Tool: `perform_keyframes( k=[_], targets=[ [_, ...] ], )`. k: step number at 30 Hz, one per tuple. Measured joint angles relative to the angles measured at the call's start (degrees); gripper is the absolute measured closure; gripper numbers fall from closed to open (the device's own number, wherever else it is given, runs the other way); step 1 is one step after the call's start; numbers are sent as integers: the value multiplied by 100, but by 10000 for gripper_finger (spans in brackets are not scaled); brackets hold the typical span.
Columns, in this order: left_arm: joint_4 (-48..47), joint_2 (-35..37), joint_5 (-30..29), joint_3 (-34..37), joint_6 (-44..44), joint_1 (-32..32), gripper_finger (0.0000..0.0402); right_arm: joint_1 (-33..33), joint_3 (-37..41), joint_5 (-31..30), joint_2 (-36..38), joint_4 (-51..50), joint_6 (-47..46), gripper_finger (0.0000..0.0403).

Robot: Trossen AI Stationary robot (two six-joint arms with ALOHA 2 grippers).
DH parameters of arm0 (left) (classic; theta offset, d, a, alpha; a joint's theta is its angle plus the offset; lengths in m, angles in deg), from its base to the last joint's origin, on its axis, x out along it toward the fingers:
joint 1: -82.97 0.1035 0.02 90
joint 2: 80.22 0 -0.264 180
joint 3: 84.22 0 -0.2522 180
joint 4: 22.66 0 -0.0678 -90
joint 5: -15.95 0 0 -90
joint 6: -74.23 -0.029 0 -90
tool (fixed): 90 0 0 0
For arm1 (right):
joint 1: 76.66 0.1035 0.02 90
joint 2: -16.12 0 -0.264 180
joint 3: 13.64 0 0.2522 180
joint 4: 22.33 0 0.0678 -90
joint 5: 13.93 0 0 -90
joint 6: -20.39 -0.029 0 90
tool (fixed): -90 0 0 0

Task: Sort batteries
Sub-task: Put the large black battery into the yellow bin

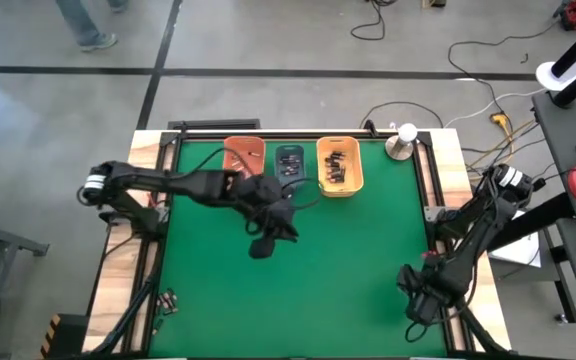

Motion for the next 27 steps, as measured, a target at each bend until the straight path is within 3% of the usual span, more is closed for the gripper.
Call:
perform_keyframes(
  k=[6,11,20,27],
  targets=[
    [1275,550,-98,1044,688,-277,365,-74,515,792,0,325,151,39],
    [1347,801,-667,1333,984,-309,365,-325,699,1383,-9,939,203,33],
    [1327,790,-749,1051,675,-227,365,-472,740,1777,-144,1144,108,32],
    [1100,573,-751,585,558,-149,365,-420,235,1941,-1042,1129,795,32]
  ],
)
